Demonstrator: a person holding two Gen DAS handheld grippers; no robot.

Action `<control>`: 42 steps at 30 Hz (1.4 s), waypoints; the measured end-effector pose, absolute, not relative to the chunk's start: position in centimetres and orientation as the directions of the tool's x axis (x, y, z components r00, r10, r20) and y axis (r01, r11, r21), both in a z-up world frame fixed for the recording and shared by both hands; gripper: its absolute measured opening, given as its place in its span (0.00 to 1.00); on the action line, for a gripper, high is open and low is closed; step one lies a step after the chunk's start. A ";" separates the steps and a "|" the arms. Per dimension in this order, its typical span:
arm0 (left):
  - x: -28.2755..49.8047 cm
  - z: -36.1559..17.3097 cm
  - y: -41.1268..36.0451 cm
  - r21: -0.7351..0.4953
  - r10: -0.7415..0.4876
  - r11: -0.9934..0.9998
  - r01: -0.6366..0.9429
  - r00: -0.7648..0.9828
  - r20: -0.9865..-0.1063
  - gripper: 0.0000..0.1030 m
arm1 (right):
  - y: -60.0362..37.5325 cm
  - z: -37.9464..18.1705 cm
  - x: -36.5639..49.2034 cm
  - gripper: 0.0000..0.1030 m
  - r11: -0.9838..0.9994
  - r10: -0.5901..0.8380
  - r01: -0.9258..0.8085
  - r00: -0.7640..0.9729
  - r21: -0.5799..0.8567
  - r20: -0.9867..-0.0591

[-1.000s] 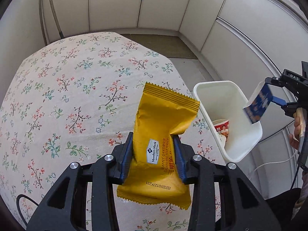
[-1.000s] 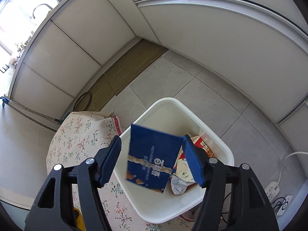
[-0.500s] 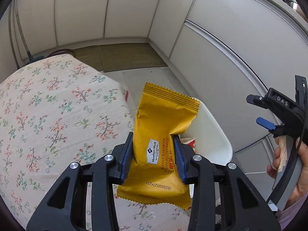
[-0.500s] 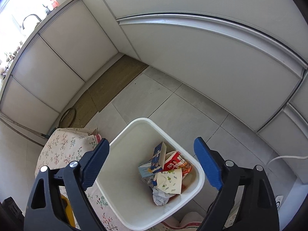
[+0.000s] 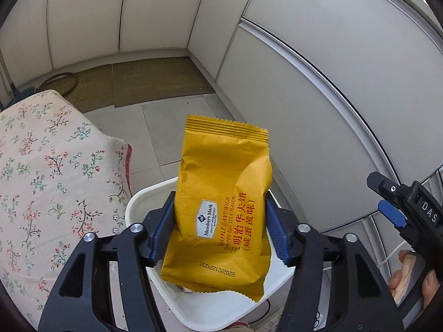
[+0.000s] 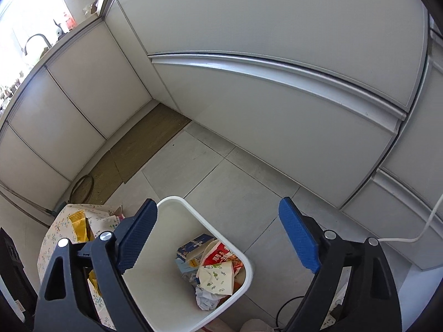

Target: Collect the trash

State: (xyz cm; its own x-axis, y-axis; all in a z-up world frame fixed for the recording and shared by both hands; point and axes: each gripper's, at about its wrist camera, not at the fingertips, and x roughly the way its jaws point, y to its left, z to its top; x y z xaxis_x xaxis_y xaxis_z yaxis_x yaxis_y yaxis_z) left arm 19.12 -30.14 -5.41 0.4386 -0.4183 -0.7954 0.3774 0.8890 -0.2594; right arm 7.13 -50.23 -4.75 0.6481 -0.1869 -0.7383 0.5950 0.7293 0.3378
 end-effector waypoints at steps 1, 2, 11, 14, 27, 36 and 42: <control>18.9 -5.4 -30.0 -0.243 -0.406 0.894 0.376 0.449 -0.796 0.69 | -50.2 -4.7 7.1 0.85 0.733 -0.193 0.595 0.647 0.329 -0.738; 18.7 -5.4 -29.8 -0.227 -0.392 0.900 0.373 0.461 -0.796 0.76 | -50.1 -4.6 7.1 0.85 0.738 -0.200 0.594 0.646 0.320 -0.737; 16.1 -1.9 -25.4 -0.190 -0.352 0.927 0.324 0.574 -0.739 0.93 | -46.1 -1.0 6.3 0.84 0.803 -0.274 0.545 0.696 0.240 -0.664; 13.4 0.6 -23.5 -0.017 -0.226 0.957 0.288 0.712 -0.665 0.93 | -44.1 -0.3 4.9 0.85 0.813 -0.292 0.540 0.703 0.219 -0.648; 2.7 0.3 -11.8 0.001 -0.137 0.985 0.173 0.784 -0.605 0.93 | -30.4 -3.4 -2.2 0.87 0.914 -0.155 0.351 0.764 0.202 -0.627; 1.6 -2.8 -7.8 -0.027 -0.111 0.992 0.123 0.747 -0.655 0.93 | -23.6 -4.8 -1.9 0.88 0.971 -0.185 0.238 0.782 0.011 -0.595; 1.9 -4.0 -7.7 -0.027 -0.116 0.991 0.133 0.729 -0.675 0.93 | -22.7 -5.3 -1.4 0.88 0.974 -0.205 0.221 0.779 -0.047 -0.592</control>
